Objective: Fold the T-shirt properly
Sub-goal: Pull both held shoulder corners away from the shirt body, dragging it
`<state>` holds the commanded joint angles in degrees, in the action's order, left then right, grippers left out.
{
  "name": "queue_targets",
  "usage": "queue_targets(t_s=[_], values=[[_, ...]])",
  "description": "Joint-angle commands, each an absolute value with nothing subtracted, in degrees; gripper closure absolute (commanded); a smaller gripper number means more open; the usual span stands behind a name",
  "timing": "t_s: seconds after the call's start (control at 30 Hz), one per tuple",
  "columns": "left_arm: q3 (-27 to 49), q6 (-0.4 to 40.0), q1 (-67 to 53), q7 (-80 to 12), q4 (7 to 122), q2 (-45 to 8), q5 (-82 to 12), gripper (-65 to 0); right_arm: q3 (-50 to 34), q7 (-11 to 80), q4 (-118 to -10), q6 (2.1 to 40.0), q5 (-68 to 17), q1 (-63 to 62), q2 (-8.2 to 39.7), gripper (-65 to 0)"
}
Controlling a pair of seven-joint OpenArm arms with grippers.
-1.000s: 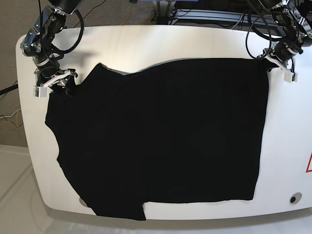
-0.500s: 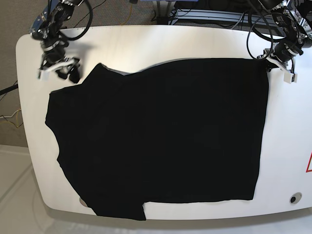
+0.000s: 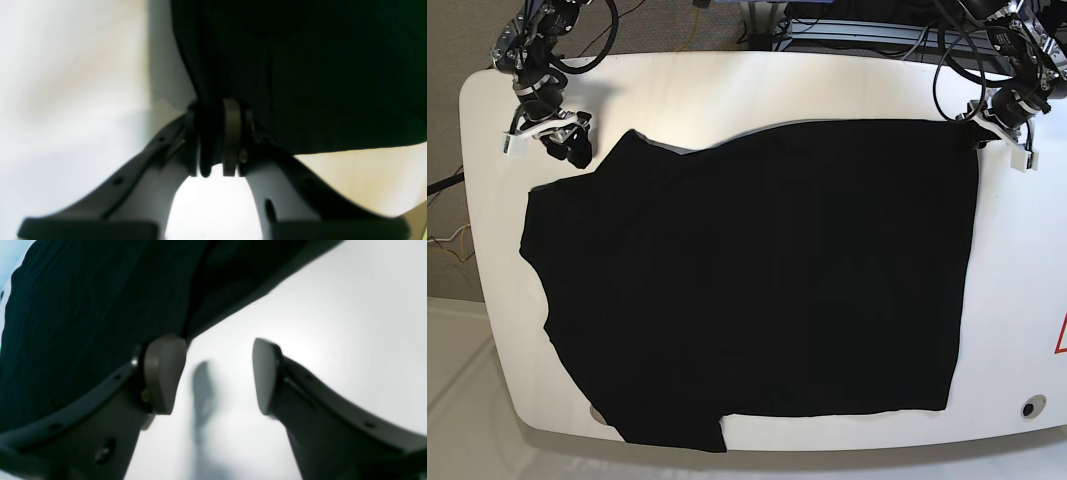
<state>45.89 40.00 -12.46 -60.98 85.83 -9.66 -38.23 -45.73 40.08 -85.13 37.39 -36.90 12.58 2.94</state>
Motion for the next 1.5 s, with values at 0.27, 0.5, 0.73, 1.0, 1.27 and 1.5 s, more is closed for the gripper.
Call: queue_targets(t_s=[0.27,0.5,0.73,1.0,1.27,1.5], values=[[45.7,40.0,-12.1,-60.7,86.3,-9.5,-38.2,0.0,-41.3,40.0,-86.3,33.0,-36.2,12.1,2.2,-35.1],[45.6,40.0,-12.3,-60.7,86.1,-9.3,-38.2,0.0,-41.1,40.1,-85.4,35.2,-35.1,12.0,2.7,-20.8],[45.6,40.0,-12.5,-60.5,86.5,-9.3,-38.3,0.0,-42.0,40.3,-85.0,36.8,-35.5,11.7,2.6,-1.5],[45.4,40.0,-12.4,-60.3,86.7,-9.3,-38.3,0.0,-42.0,39.6,-84.9,38.3,-35.0,11.6,2.7,0.0],[45.7,40.0,-12.3,-61.0,86.2,-9.4,-38.3,0.0,-42.1,39.7,-86.2,38.6,-34.9,11.7,3.1,0.0],[45.7,40.0,-12.4,-60.9,86.4,-9.5,-38.4,0.0,-41.9,40.0,-88.4,38.3,-34.7,12.0,3.3,0.0]])
